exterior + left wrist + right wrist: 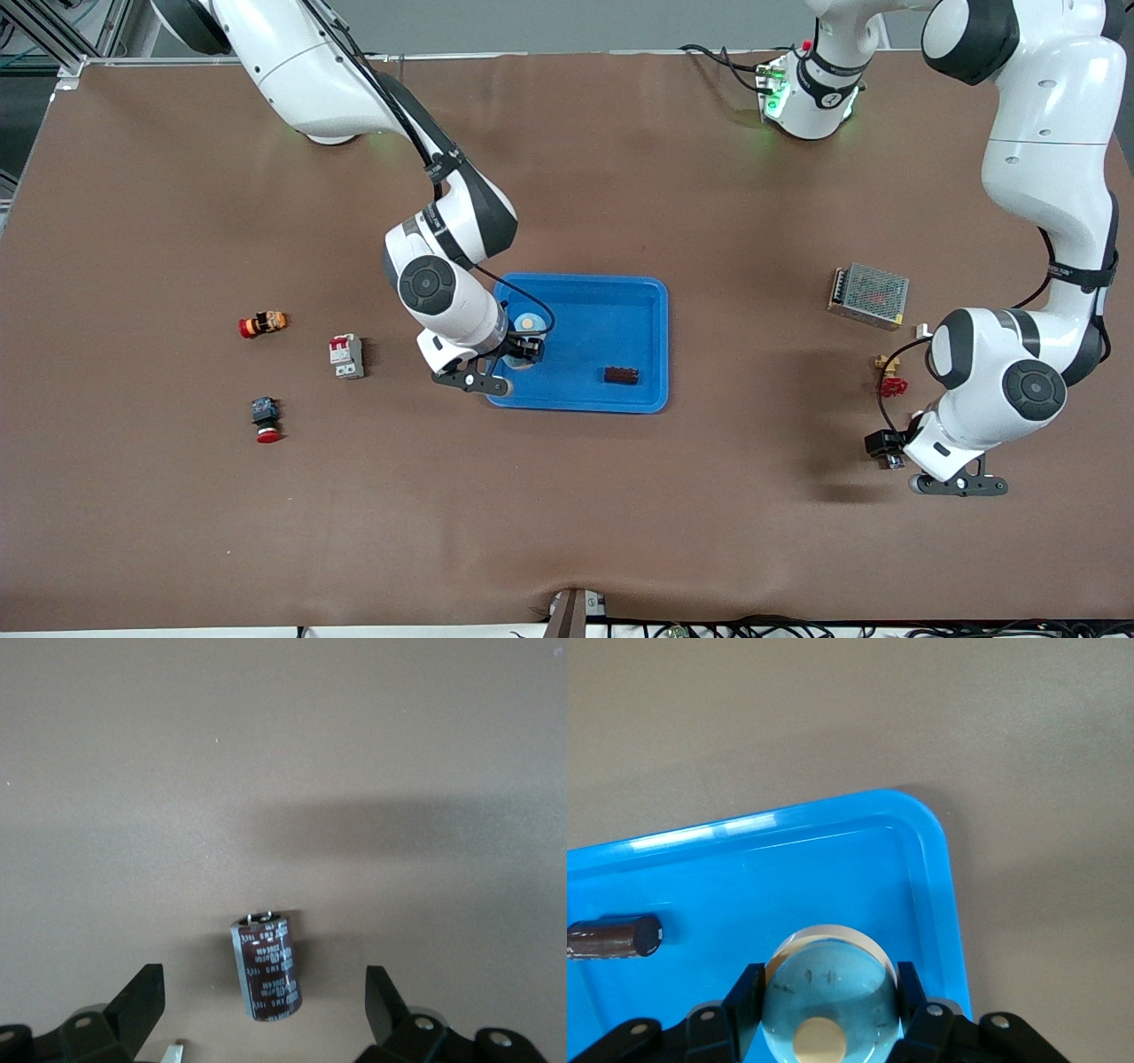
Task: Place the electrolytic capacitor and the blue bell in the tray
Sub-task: 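Carry the bell over the tray while the left gripper lowers over the second capacitor, then lower the bell into the tray while the left gripper grasps the capacitor, then withdraw the right gripper from the tray while the left gripper lifts the capacitor, then return the right arm to rest while the left gripper carries the capacitor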
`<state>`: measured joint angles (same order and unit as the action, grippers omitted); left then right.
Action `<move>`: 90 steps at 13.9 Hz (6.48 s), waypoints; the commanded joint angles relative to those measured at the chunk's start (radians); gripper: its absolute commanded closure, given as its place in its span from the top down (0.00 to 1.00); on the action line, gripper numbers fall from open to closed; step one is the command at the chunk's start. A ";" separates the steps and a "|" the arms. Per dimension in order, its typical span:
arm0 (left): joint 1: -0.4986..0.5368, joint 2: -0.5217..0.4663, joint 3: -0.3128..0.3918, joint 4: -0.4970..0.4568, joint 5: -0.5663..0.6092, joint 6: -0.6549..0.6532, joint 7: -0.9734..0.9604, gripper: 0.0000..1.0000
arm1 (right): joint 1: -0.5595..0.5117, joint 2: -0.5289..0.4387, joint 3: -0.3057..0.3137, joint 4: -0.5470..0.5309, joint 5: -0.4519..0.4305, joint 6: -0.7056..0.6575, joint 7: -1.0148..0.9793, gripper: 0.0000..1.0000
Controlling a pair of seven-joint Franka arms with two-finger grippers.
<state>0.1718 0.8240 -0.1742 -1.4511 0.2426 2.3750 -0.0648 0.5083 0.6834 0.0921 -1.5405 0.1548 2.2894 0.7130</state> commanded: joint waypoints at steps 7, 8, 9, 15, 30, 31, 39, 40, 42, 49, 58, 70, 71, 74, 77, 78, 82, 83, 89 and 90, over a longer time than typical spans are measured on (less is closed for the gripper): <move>0.002 0.086 0.001 0.077 -0.002 0.035 -0.001 1.00 | 0.024 0.071 -0.006 0.013 -0.003 0.099 0.013 0.56; 0.003 0.089 0.001 0.075 -0.002 0.035 -0.003 1.00 | 0.030 0.080 -0.006 0.013 -0.003 0.114 0.013 0.56; 0.002 0.089 0.001 0.077 -0.002 0.035 -0.003 1.00 | 0.038 0.087 -0.008 0.013 -0.003 0.120 0.017 0.56; 0.002 0.086 0.001 0.075 0.000 0.033 -0.003 1.00 | 0.048 0.113 -0.012 0.011 -0.011 0.156 0.031 0.56; -0.005 0.053 0.016 0.055 0.000 -0.039 -0.078 0.87 | 0.053 0.096 -0.020 0.010 -0.020 0.145 0.028 1.00; -0.005 0.053 0.016 0.054 0.000 -0.039 -0.078 0.87 | 0.053 0.082 -0.019 0.008 -0.020 0.119 0.031 1.00; -0.011 0.053 0.015 0.046 0.000 -0.039 -0.145 0.38 | 0.044 -0.139 -0.017 0.007 -0.017 -0.210 0.051 1.00; -0.012 0.053 0.015 0.046 0.003 -0.040 -0.177 0.31 | 0.041 -0.171 -0.017 0.005 -0.017 -0.249 0.051 1.00; -0.021 0.053 0.015 0.046 0.003 -0.042 -0.223 0.15 | 0.036 -0.237 -0.017 0.003 -0.015 -0.338 0.049 1.00; -0.029 0.050 0.016 0.051 0.012 -0.076 -0.231 0.00 | -0.023 -0.458 -0.017 -0.026 -0.012 -0.580 0.034 1.00; -0.015 -0.048 0.005 0.057 -0.032 -0.163 -0.491 0.00 | -0.131 -0.607 -0.020 -0.033 -0.018 -0.766 -0.142 1.00; -0.028 -0.190 -0.129 0.047 -0.051 -0.396 -1.096 0.00 | -0.376 -0.835 -0.020 -0.142 -0.115 -0.860 -0.535 1.00; -0.028 -0.203 -0.151 0.038 -0.051 -0.416 -1.150 0.00 | -0.399 -0.843 -0.022 -0.157 -0.115 -0.857 -0.553 1.00; -0.076 -0.242 -0.180 0.006 -0.042 -0.467 -1.323 0.00 | -0.461 -0.866 -0.022 -0.208 -0.115 -0.831 -0.615 1.00; -0.103 -0.247 -0.195 -0.002 -0.052 -0.465 -1.557 0.00 | -0.542 -0.868 -0.020 -0.225 -0.115 -0.808 -0.678 1.00; -0.109 -0.247 -0.199 -0.005 -0.054 -0.464 -1.607 0.00 | -0.553 -0.868 -0.022 -0.227 -0.115 -0.801 -0.687 1.00; -0.173 -0.246 -0.199 -0.017 -0.043 -0.453 -1.791 0.00 | -0.606 -0.867 -0.025 -0.262 -0.116 -0.756 -0.770 1.00; -0.193 -0.247 -0.199 -0.029 -0.040 -0.447 -1.826 0.00 | -0.607 -0.868 -0.025 -0.263 -0.116 -0.755 -0.771 1.00; -0.264 -0.337 -0.199 -0.259 -0.039 -0.214 -2.055 0.00 | -0.620 -0.866 -0.025 -0.253 -0.152 -0.755 -0.771 1.00; -0.265 -0.360 -0.200 -0.302 -0.039 -0.168 -2.089 0.00 | -0.620 -0.864 -0.025 -0.253 -0.152 -0.755 -0.771 1.00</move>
<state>-0.0946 0.5656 -0.3777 -1.6104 0.1997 2.1197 -2.0926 -0.0906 -0.1538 0.0553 -1.7747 0.0158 1.5251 -0.0450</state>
